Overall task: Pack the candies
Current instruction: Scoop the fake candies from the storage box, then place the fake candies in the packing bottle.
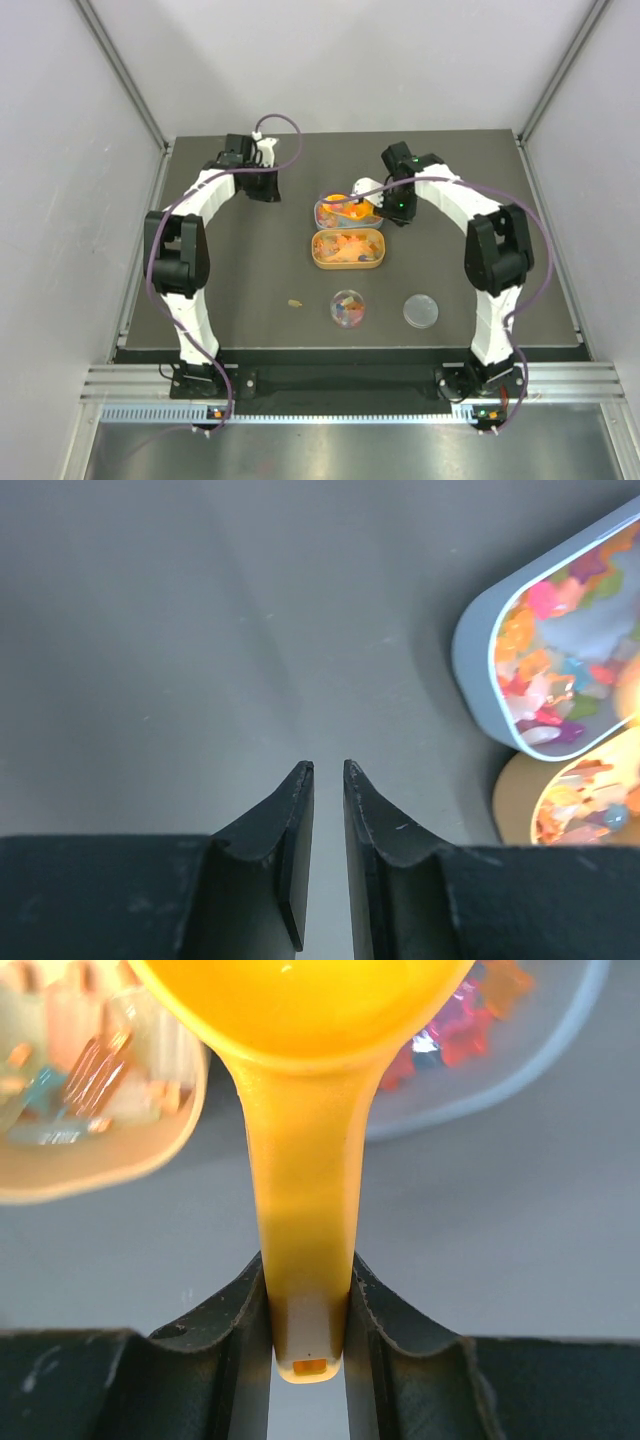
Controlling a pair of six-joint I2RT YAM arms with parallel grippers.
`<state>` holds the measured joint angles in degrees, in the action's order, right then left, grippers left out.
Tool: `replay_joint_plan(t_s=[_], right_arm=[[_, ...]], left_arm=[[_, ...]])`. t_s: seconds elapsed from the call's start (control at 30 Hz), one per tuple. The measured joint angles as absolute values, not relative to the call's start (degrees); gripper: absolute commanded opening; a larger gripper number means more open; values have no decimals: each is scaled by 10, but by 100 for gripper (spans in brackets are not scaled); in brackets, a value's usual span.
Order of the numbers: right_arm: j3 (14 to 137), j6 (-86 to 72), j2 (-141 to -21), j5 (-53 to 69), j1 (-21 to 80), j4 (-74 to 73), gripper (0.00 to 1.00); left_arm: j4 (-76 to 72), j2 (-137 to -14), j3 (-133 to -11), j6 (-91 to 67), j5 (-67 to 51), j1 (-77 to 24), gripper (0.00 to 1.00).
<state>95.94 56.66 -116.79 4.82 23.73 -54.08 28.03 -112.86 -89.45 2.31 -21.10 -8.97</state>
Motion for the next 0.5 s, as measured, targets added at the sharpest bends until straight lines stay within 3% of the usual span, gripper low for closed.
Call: replay_joint_plan(t_s=[0.27, 0.5], right_arm=[[936, 600, -1022, 51, 238, -561, 0], [809, 655, -870, 68, 239, -614, 0]], left_arm=[[286, -1089, -880, 40, -200, -86, 24], [280, -1016, -837, 43, -196, -87, 25]])
